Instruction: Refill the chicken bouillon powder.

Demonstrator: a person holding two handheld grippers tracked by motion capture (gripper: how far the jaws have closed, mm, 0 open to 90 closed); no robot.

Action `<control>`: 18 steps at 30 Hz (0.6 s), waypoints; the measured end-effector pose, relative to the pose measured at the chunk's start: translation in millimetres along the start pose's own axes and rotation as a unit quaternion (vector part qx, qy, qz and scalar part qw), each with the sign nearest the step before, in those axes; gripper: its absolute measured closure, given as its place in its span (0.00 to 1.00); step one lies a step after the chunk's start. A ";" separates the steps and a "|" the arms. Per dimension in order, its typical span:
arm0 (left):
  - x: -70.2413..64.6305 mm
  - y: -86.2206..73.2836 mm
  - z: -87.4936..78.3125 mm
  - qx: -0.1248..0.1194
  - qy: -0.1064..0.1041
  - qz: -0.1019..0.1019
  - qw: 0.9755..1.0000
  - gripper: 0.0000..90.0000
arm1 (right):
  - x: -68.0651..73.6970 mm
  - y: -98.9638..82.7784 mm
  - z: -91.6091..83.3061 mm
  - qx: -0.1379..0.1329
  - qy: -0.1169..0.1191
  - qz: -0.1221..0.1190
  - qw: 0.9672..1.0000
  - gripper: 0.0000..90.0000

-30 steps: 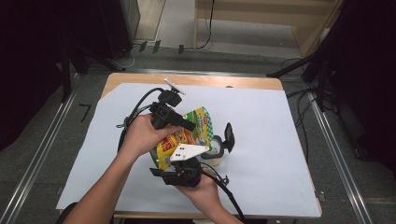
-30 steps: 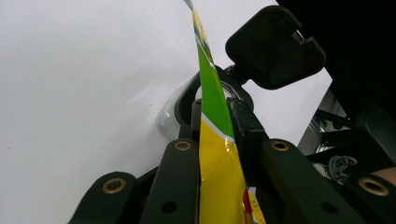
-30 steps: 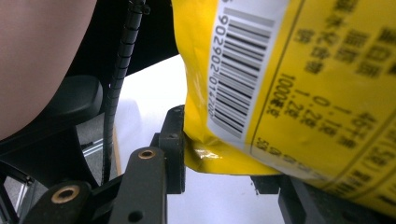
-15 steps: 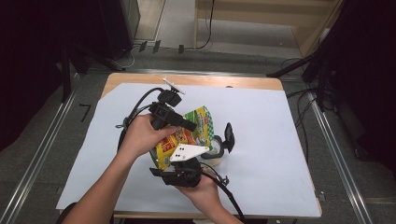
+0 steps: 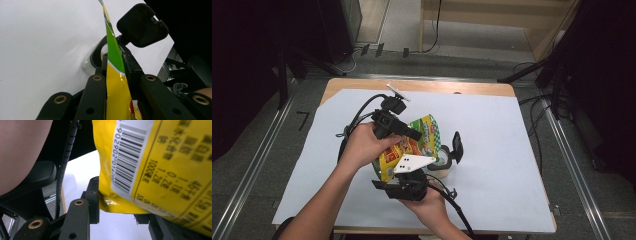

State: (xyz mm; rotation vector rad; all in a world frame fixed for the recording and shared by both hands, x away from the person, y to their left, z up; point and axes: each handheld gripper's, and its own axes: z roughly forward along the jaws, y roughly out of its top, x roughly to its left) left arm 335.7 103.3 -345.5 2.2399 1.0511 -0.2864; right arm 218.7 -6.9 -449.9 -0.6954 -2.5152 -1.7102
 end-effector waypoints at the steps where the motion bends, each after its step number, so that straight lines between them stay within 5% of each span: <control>1: -0.1 0.0 -0.1 0.000 0.000 0.000 1.000 0.91 | 0.1 0.0 0.0 0.000 0.000 0.000 1.000 0.72; 18: -0.7 -0.1 -0.6 0.001 0.003 0.001 1.000 0.91 | 1.0 0.3 0.0 -0.002 0.001 0.000 1.000 0.72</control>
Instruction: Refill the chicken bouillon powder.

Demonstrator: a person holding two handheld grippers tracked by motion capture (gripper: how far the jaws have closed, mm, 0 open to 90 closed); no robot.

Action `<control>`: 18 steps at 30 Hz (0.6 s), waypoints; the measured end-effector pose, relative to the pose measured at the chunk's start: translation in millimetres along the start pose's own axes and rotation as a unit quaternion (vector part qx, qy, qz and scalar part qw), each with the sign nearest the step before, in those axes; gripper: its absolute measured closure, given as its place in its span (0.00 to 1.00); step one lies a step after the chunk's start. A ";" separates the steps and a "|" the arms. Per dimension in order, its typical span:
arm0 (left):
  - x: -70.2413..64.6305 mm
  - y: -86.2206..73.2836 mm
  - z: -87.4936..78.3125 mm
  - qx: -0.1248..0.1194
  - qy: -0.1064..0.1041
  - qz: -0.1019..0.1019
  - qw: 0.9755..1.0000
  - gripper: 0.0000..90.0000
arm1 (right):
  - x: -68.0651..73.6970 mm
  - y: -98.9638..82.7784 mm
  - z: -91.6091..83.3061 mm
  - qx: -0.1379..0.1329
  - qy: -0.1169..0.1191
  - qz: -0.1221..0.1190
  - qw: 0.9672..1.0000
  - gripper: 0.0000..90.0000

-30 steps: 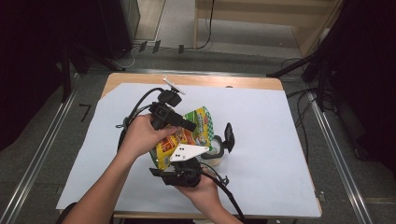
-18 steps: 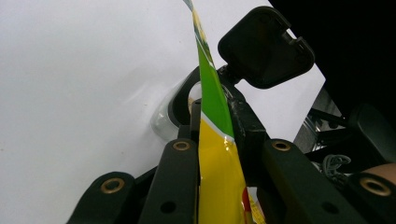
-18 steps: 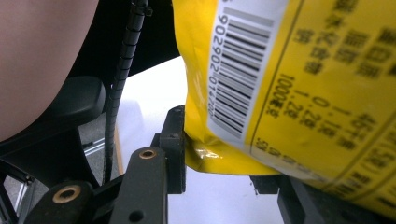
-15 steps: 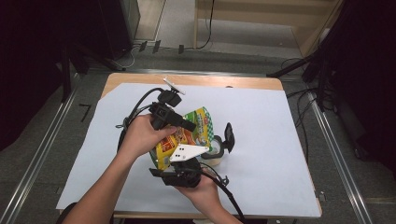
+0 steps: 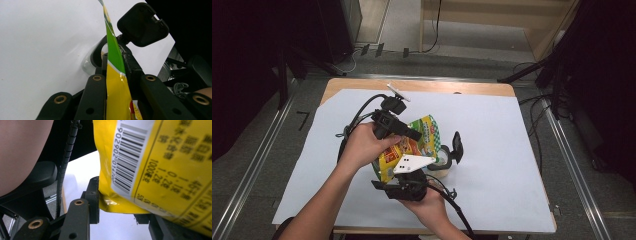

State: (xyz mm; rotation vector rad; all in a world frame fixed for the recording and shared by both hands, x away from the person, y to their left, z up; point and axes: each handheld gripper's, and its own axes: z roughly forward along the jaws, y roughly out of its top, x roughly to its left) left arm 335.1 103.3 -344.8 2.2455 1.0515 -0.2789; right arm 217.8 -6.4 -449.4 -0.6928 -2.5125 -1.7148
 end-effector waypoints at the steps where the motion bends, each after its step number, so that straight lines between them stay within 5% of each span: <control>1: 0.0 0.0 0.0 0.000 0.000 0.000 1.000 0.91 | 0.0 0.0 0.0 0.000 0.000 0.000 1.000 0.72; 18: -2.5 -0.2 0.0 -0.001 0.005 0.003 1.000 0.90 | -0.1 -0.3 0.8 -0.002 0.002 0.003 1.000 0.72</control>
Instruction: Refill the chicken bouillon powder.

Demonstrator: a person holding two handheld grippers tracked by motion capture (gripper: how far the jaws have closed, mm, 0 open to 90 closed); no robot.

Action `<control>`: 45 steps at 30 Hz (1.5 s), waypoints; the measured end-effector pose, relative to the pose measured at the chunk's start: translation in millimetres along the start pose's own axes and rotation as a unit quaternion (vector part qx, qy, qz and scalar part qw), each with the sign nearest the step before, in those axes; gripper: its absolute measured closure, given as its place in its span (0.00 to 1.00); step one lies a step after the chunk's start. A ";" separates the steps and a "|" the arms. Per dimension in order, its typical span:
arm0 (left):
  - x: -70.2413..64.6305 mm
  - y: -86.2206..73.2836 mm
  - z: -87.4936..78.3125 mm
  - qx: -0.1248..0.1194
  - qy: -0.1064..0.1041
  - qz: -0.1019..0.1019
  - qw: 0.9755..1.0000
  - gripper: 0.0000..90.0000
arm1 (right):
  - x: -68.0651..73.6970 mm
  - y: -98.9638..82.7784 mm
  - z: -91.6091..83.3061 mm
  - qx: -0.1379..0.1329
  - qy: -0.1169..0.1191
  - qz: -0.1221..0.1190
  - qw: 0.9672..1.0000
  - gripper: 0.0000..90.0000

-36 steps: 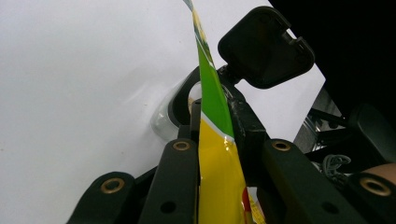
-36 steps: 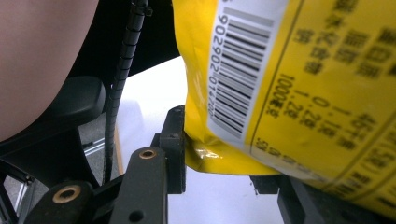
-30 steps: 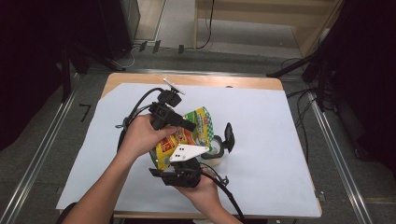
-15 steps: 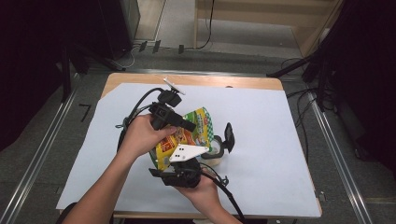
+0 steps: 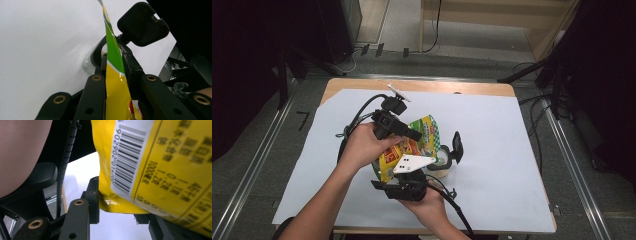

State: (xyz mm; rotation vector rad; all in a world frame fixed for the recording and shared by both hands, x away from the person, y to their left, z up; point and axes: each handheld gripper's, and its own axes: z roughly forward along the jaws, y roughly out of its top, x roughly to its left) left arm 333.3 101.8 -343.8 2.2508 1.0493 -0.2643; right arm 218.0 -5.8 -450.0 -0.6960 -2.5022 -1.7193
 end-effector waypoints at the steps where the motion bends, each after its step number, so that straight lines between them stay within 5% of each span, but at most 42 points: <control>1: -0.1 0.0 0.0 0.000 0.000 0.000 1.000 0.90 | 0.0 0.0 0.1 0.000 0.000 0.001 1.000 0.72; 27: -5.5 -0.1 1.4 0.002 -0.006 0.002 1.000 0.90 | -1.6 -2.1 2.4 0.000 -0.002 0.003 1.000 0.74; 45: -3.5 -5.3 -8.4 -0.026 0.002 -0.006 1.000 0.90 | -3.2 2.3 6.4 0.000 0.003 -0.007 1.000 0.74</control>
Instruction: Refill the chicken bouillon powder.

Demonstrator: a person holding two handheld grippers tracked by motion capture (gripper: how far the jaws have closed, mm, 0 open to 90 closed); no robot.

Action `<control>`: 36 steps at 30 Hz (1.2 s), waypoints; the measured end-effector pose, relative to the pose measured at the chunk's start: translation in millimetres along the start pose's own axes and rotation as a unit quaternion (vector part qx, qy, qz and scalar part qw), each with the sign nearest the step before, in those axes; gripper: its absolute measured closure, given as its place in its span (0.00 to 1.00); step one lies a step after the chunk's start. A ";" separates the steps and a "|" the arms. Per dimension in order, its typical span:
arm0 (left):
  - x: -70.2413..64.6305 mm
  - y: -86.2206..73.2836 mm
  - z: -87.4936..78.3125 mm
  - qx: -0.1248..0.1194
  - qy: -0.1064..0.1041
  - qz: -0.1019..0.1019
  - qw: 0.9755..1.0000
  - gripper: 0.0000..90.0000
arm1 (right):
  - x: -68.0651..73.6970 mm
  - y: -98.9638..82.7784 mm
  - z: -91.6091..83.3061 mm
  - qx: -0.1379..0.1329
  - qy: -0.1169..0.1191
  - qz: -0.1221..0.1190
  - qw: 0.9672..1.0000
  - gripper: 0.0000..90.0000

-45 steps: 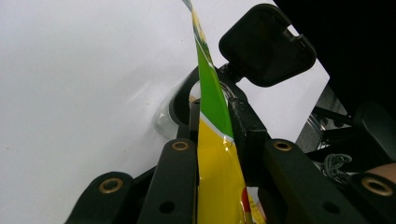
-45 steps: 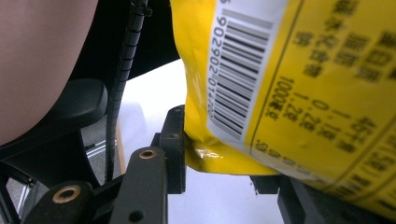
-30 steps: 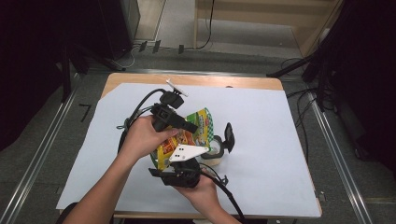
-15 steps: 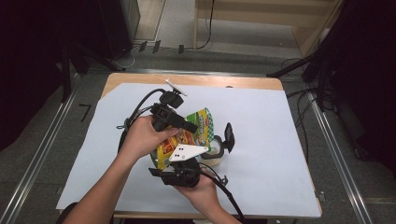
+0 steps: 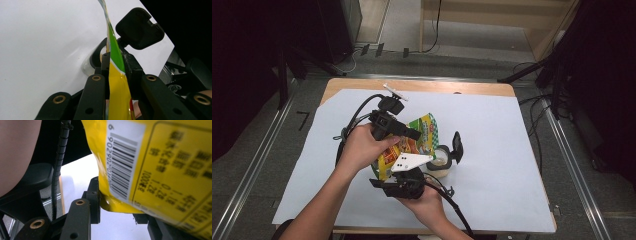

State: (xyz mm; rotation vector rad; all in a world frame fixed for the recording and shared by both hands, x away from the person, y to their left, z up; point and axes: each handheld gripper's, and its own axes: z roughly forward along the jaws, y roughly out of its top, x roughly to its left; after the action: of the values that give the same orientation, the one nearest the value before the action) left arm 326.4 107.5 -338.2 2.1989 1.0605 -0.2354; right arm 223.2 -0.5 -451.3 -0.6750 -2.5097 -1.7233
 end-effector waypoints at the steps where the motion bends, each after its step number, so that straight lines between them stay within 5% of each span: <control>1: 0.4 -0.5 -0.7 0.000 -0.001 0.000 1.000 0.90 | 0.0 0.2 0.3 0.000 -0.001 -0.001 1.000 0.74; 36: -2.8 -1.3 0.7 -0.002 -0.008 -0.004 1.000 0.89 | -0.7 -1.1 2.2 0.000 0.001 0.004 1.000 0.74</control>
State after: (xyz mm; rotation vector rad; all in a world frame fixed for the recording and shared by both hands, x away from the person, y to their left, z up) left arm 323.7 105.8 -338.2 2.1866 1.0591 -0.2545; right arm 223.9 0.8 -453.4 -0.6824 -2.5031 -1.7196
